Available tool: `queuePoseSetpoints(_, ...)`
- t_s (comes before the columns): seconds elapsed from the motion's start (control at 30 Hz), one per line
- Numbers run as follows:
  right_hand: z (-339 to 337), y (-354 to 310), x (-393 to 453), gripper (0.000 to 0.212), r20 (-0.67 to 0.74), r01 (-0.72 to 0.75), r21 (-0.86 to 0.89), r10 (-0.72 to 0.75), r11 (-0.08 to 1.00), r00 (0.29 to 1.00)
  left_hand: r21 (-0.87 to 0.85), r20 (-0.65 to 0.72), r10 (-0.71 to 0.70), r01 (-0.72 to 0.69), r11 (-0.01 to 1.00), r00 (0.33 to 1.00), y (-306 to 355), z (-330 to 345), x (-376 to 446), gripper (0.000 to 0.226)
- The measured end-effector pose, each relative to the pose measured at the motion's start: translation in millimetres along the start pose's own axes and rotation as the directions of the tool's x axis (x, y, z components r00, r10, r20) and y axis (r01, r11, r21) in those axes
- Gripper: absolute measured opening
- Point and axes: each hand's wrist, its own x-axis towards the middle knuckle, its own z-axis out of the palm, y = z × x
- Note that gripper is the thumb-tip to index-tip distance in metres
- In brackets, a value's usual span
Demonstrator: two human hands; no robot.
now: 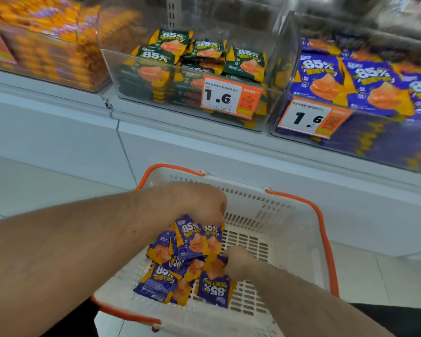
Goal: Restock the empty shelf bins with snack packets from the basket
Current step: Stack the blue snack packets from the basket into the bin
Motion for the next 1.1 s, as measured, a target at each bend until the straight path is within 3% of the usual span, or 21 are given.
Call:
queuePoseSetpoints(0.07,-31,0,-15,0.021,-0.093,-0.008,0.171,0.024,0.985,0.995,-0.048,-0.076,-0.021,0.018,0.999,0.997,1,-8,-4,0.015)
queuePoseSetpoints(0.17,-71,5,-45,0.008,-0.239,0.087,0.486,0.036,0.870,0.970,-0.155,-0.164,-0.119,0.093,0.983,0.979,3,-23,-16,0.051)
queuePoseSetpoints(0.23,-93,6,-68,0.014,-0.341,0.224,0.667,0.024,0.710,0.940,-0.184,-0.263,-0.232,0.188,0.965,0.936,-1,-29,-22,0.059)
queuePoseSetpoints(0.33,-118,2,-105,0.026,-0.434,0.381,0.824,0.034,0.418,0.900,-0.201,-0.386,-0.377,0.323,0.925,0.842,-7,-38,-30,0.052)
queuePoseSetpoints(0.4,-132,-3,-130,0.033,-0.481,0.466,0.846,-0.007,0.257,0.877,-0.349,-0.319,-0.389,0.275,0.896,0.864,-6,-45,-34,0.051)
queuePoseSetpoints(0.47,-142,-8,-152,0.037,-0.527,0.527,0.835,-0.043,0.158,0.849,-0.645,-0.223,-0.332,0.117,0.755,0.917,1,-48,-37,0.042)
queuePoseSetpoints(0.57,-150,-15,-177,0.037,-0.572,0.575,0.807,-0.069,0.134,0.818,-0.907,-0.281,-0.189,-0.196,0.372,0.941,14,-49,-40,0.015)
queuePoseSetpoints(0.67,-160,-17,-189,0.040,-0.658,0.649,0.736,-0.022,0.194,0.753,-0.906,-0.412,-0.217,-0.372,0.202,0.885,23,-54,-40,0.015)
queuePoseSetpoints(0.77,-175,-12,-202,0.039,-0.763,0.725,0.644,0.133,0.245,0.633,-0.890,-0.448,-0.217,-0.411,0.197,0.867,28,-63,-42,0.013)
queuePoseSetpoints(0.83,-185,-8,-212,0.034,-0.806,0.746,0.579,0.097,0.328,0.584,-0.878,-0.467,-0.179,-0.430,0.209,0.866,30,-73,-45,0.012)
queuePoseSetpoints(0.93,-196,-1,-224,0.030,-0.812,0.732,0.534,0.015,0.424,0.584,-0.856,-0.511,-0.156,-0.482,0.186,0.846,34,-92,-49,0.012)
queuePoseSetpoints(1.03,-211,3,-233,0.035,-0.784,0.742,0.572,-0.034,0.349,0.620,-0.802,-0.590,-0.165,-0.548,0.238,0.791,47,-114,-50,0.007)
queuePoseSetpoints(1.1,-227,6,-239,0.035,-0.790,0.764,0.594,0.004,0.252,0.613,-0.739,-0.670,-0.256,-0.594,0.319,0.697,54,-134,-43,0.004)
